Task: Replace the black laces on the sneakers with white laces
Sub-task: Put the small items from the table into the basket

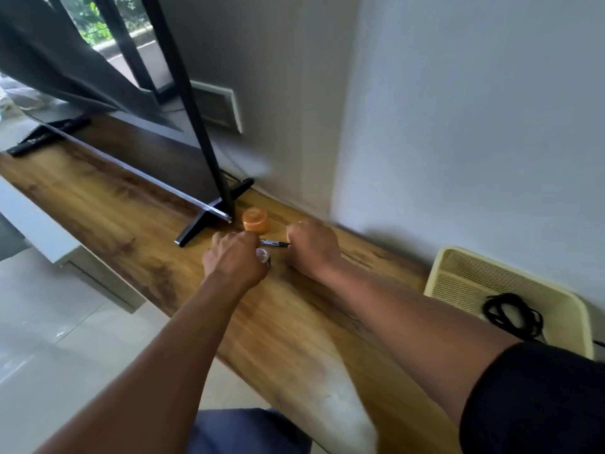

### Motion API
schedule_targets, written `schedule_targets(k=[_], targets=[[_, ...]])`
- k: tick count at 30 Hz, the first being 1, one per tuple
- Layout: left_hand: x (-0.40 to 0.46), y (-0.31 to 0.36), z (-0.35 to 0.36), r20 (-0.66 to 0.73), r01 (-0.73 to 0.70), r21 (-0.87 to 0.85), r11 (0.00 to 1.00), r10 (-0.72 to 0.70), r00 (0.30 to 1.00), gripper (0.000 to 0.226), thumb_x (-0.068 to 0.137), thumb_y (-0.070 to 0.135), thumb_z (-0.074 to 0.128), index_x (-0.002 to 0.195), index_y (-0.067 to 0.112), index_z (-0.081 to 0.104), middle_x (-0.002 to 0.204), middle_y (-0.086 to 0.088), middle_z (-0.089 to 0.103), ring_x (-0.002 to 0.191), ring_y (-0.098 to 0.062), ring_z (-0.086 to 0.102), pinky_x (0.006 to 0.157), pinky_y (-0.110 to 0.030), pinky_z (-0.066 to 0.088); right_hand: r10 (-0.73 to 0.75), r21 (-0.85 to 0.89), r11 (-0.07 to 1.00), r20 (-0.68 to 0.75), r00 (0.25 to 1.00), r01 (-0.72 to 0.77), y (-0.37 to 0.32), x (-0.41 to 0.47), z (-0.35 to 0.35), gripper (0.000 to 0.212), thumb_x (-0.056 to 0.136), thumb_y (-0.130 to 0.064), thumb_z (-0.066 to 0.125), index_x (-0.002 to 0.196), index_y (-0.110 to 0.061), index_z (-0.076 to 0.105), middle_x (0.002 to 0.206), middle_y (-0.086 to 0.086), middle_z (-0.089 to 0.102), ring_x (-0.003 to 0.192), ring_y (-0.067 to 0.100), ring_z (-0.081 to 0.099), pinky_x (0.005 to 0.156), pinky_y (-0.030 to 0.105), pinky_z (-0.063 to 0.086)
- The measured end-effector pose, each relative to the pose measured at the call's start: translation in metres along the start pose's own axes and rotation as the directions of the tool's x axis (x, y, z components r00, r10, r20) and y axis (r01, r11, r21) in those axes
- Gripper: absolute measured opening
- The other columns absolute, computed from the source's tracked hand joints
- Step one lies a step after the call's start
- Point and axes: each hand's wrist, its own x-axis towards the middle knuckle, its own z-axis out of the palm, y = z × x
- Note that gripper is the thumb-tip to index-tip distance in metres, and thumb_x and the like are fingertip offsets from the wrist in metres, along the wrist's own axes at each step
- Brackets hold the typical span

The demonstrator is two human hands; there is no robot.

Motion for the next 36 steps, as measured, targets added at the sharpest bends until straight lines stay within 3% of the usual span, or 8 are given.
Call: schedule_targets(k=[4, 9, 13, 16, 22, 27, 30, 36], targets=[[-0.008, 0.019, -0.016, -0.056, -0.033, -0.076, 0.997, 0.028, 0.998, 0.022, 0.089, 0.036, 0.066, 0.109, 0.028, 0.069, 0.112, -0.006, 0.067, 0.114, -0.033, 0.055, 0.081, -0.042, 0.05, 0.1, 0.153, 0.983, -0.02, 0.995, -0.096, 0.015, -0.025, -0.033, 0.008, 0.075, -0.018, 0.063, 0.083, -0.02, 0.066, 0.083, 0.004, 0.069, 0.078, 0.031, 0.067, 0.058, 0.031, 0.045], [-0.039, 0.055, -0.03, -0.119, -0.13, -0.175, 0.976, 0.11, 0.987, 0.028, 0.081, 0.027, 0.071, 0.109, 0.031, 0.073, 0.113, -0.004, 0.068, 0.116, -0.034, 0.057, 0.082, -0.04, 0.052, 0.255, 0.45, 0.872, -0.078, 0.964, -0.194, 0.048, -0.086, -0.105, 0.013, 0.076, -0.014, 0.068, 0.082, -0.026, 0.07, 0.078, -0.013, 0.069, 0.075, 0.007, 0.065, 0.065, 0.027, 0.053], [-0.07, 0.097, -0.036, -0.202, -0.255, -0.255, 0.933, 0.206, 0.957, 0.029, 0.082, 0.028, 0.074, 0.111, 0.031, 0.073, 0.109, -0.004, 0.073, 0.109, -0.034, 0.058, 0.075, -0.034, 0.041, 0.447, 0.585, 0.763, -0.169, 0.878, -0.275, 0.074, -0.143, -0.161, 0.013, 0.077, -0.016, 0.073, 0.081, -0.028, 0.073, 0.076, -0.014, 0.07, 0.076, 0.0, 0.067, 0.069, 0.024, 0.054], [-0.094, 0.135, -0.035, -0.227, -0.389, -0.311, 0.867, 0.329, 0.917, 0.025, 0.082, 0.026, 0.075, 0.107, 0.029, 0.076, 0.109, -0.004, 0.074, 0.106, -0.034, 0.062, 0.077, -0.034, 0.044, 0.572, 0.659, 0.681, -0.206, 0.794, -0.32, 0.093, -0.18, -0.185, 0.011, 0.079, -0.018, 0.077, 0.082, -0.029, 0.074, 0.075, -0.012, 0.071, 0.074, 0.004, 0.068, 0.07, 0.027, 0.055], [-0.122, 0.201, -0.02, -0.183, -0.567, -0.233, 0.79, 0.537, 0.824, 0.037, 0.085, 0.031, 0.069, 0.122, 0.029, 0.072, 0.121, 0.004, 0.072, 0.116, -0.031, 0.056, 0.092, -0.041, 0.051, 0.715, 0.692, 0.599, -0.235, 0.658, -0.403, 0.13, -0.213, -0.19, 0.009, 0.078, -0.022, 0.083, 0.077, -0.027, 0.075, 0.072, -0.013, 0.072, 0.073, 0.003, 0.069, 0.071, 0.026, 0.056], [-0.122, 0.233, 0.004, -0.086, -0.656, 0.048, 0.753, 0.658, 0.748, 0.028, 0.091, 0.046, 0.064, 0.115, 0.035, 0.07, 0.111, 0.01, 0.072, 0.113, -0.025, 0.053, 0.086, -0.038, 0.042, 0.744, 0.646, 0.578, -0.166, 0.647, -0.499, 0.161, -0.214, -0.18, 0.018, 0.077, -0.009, 0.079, 0.066, -0.021, 0.071, 0.067, -0.012, 0.07, 0.069, 0.01, 0.071, 0.07, 0.032, 0.062], [-0.12, 0.25, 0.012, -0.072, -0.678, 0.074, 0.731, 0.682, 0.727, 0.027, 0.091, 0.048, 0.065, 0.112, 0.033, 0.07, 0.107, 0.01, 0.073, 0.112, -0.023, 0.052, 0.085, -0.038, 0.04, 0.763, 0.625, 0.556, -0.123, 0.634, -0.548, 0.182, -0.21, -0.179, 0.017, 0.076, 0.0, 0.072, 0.066, -0.014, 0.073, 0.07, -0.006, 0.071, 0.067, 0.017, 0.072, 0.068, 0.038, 0.065], [-0.109, 0.252, 0.02, -0.067, -0.659, 0.151, 0.736, 0.673, 0.736, 0.028, 0.093, 0.05, 0.059, 0.109, 0.031, 0.072, 0.102, 0.007, 0.074, 0.113, -0.025, 0.05, 0.081, -0.037, 0.033, 0.73, 0.55, 0.57, 0.003, 0.684, -0.61, 0.182, -0.194, -0.149, 0.008, 0.074, 0.004, 0.065, 0.07, 0.002, 0.072, 0.072, 0.018, 0.071, 0.07, 0.033, 0.071, 0.064, 0.042, 0.06]])
